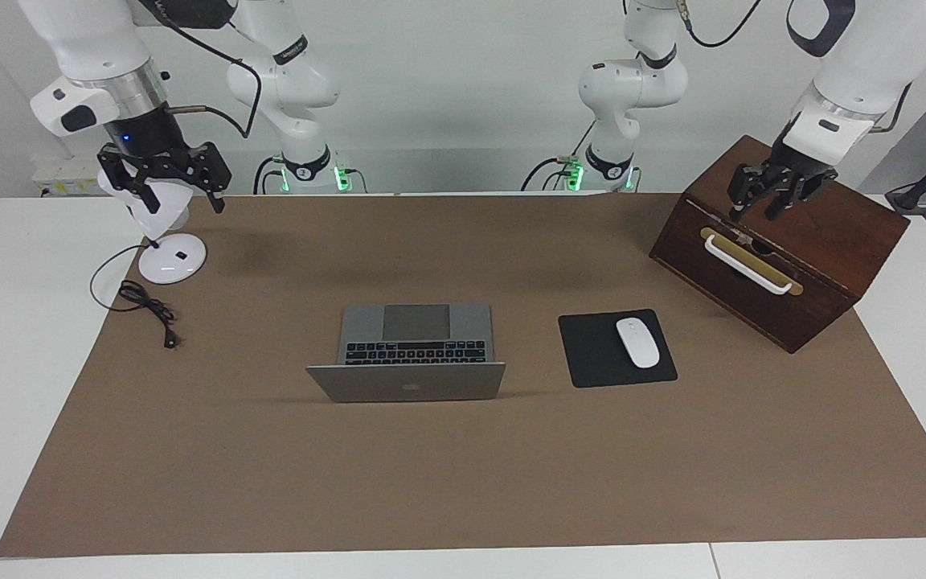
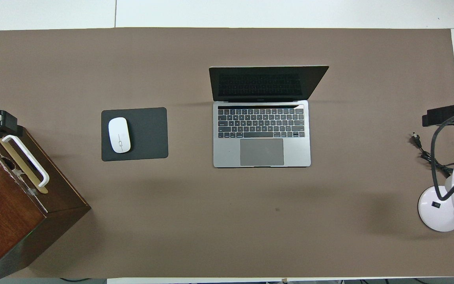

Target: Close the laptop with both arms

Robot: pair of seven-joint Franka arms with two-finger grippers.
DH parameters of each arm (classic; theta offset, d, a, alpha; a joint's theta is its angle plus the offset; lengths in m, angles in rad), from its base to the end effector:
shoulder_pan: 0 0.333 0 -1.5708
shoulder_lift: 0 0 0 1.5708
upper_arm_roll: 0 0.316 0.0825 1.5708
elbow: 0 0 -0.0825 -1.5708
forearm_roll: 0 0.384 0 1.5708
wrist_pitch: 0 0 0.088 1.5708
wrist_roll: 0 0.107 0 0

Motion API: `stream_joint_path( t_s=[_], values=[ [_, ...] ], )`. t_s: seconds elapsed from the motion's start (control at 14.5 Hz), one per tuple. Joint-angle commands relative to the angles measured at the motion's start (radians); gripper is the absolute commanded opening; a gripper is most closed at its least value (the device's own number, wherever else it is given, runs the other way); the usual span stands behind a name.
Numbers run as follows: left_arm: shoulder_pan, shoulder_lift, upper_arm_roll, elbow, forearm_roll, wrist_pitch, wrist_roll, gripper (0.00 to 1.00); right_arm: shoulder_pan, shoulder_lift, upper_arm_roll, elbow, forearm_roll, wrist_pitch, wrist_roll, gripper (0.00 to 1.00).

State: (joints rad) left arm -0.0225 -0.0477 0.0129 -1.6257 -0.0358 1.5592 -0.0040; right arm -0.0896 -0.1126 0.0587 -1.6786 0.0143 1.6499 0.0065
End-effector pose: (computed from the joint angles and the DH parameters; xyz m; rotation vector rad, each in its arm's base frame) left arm 0.5378 -0.0089 0.6237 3.1052 -0.0088 -0.0296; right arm 0.5266 -0.0130 0.6413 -3.1316 0.0595 -0.1313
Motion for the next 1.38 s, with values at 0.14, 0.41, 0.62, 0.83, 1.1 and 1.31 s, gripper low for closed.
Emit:
stream_joint_path(
  t_s=[0.14,0.41,0.62,0.83,1.1,1.31],
  values=[
    [-0.007,-0.027,0.006,-0.031,0.002,0.021,-0.039,0.0,-0.038,0.026,0.0,0.037,-0.017,0.025,-0.008,0.95],
    [-0.013,-0.052,0.004,-0.095,-0.044,0.077,-0.031,0.0,-0.05,0.178,0.001,0.216,-0.063,0.013,-0.042,0.73],
    [-0.042,-0.104,0.004,-0.222,-0.058,0.204,-0.031,0.0,-0.05,0.299,0.001,0.339,-0.069,0.018,-0.076,0.25],
    [-0.085,-0.164,0.004,-0.365,-0.069,0.361,-0.031,0.0,-0.048,0.362,0.001,0.369,-0.096,0.08,-0.121,0.0],
    [-0.174,-0.227,0.002,-0.571,-0.073,0.62,-0.036,0.0,-0.05,0.447,0.001,0.399,-0.109,0.168,-0.125,0.0],
    [-0.253,-0.236,0.002,-0.666,-0.082,0.761,-0.042,0.0,-0.049,0.583,0.001,0.557,-0.108,0.174,-0.114,0.0]
  ],
)
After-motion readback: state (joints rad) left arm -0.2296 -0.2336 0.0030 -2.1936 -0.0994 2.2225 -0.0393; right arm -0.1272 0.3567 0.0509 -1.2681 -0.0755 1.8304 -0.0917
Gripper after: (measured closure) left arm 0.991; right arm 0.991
